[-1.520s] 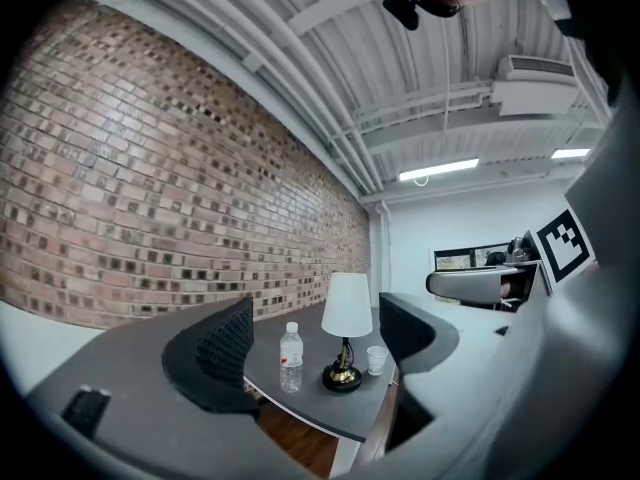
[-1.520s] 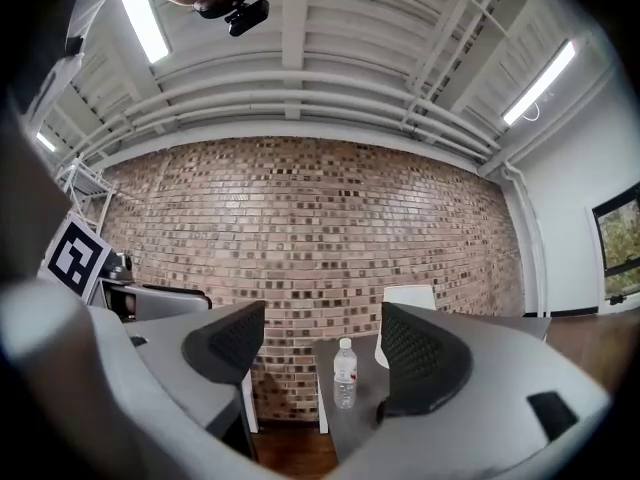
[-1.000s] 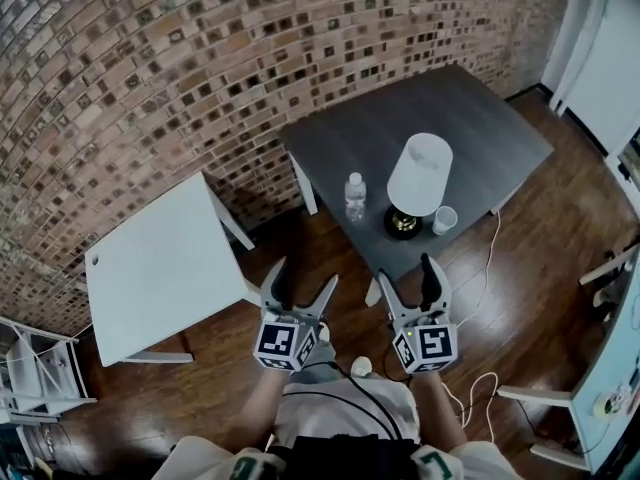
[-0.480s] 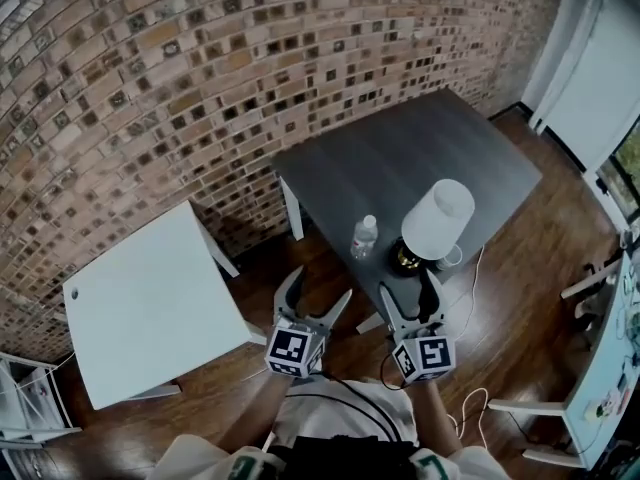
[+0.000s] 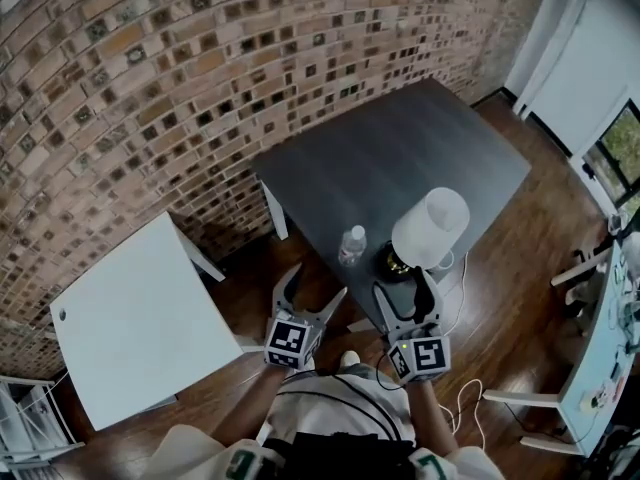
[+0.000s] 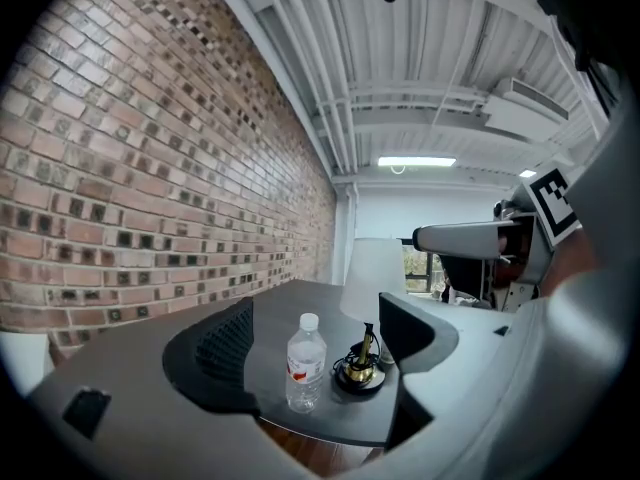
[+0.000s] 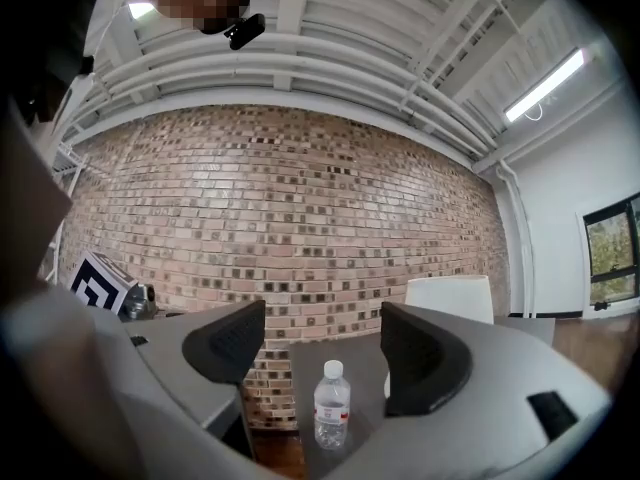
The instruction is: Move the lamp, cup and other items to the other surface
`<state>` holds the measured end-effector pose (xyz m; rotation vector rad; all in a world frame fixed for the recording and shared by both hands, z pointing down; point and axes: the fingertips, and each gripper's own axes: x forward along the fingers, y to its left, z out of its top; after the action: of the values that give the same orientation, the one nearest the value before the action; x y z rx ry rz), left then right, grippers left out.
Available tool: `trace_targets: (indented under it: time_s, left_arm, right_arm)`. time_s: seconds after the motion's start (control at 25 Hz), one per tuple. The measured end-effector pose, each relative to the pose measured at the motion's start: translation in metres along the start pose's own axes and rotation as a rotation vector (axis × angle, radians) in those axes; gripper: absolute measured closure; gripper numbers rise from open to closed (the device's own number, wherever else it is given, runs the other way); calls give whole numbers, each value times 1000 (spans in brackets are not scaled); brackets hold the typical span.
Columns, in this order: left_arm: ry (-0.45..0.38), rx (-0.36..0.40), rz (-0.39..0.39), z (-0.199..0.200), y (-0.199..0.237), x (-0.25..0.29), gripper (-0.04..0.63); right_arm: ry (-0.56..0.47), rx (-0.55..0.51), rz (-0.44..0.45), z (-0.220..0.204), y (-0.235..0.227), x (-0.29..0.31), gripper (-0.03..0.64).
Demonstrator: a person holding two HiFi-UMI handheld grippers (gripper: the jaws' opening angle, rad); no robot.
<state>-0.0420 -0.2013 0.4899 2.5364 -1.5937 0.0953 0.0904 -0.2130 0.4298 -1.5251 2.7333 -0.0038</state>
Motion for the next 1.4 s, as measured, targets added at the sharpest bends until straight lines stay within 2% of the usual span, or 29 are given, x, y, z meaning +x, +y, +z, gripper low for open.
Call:
trace_targets:
  time_s: [0.08, 0.2, 0.32, 0.48, 0.72, 1.12, 1.28, 1.4]
  left_arm:
    - [20, -18, 0, -5, -3, 13, 206]
    - [43, 0, -9, -29, 0, 39, 207]
    - [68, -44, -8, -31, -3, 63, 225]
    - [111, 14, -33, -60, 1, 102, 242]
    - [178, 46, -17, -90, 8, 153, 277]
    - [188, 42, -1, -85, 6, 182, 339]
    - [227, 61, 18, -86, 2, 182, 453]
    - [221, 58, 22, -73, 2, 176, 454]
  right_arm:
    - [-5, 9, -8, 2, -11, 2, 244]
    - [-13, 18, -18, 3, -27, 8, 244]
    - [-4, 34, -22, -2, -38, 12, 244]
    - [14, 32, -18, -7, -45, 9, 244]
    - [32, 22, -34, -11, -56, -3, 244]
    - [35, 43, -59, -13, -74, -21, 244]
    - [20, 47, -49, -8, -74, -23, 244]
    - [-1, 49, -34, -1, -71, -22, 244]
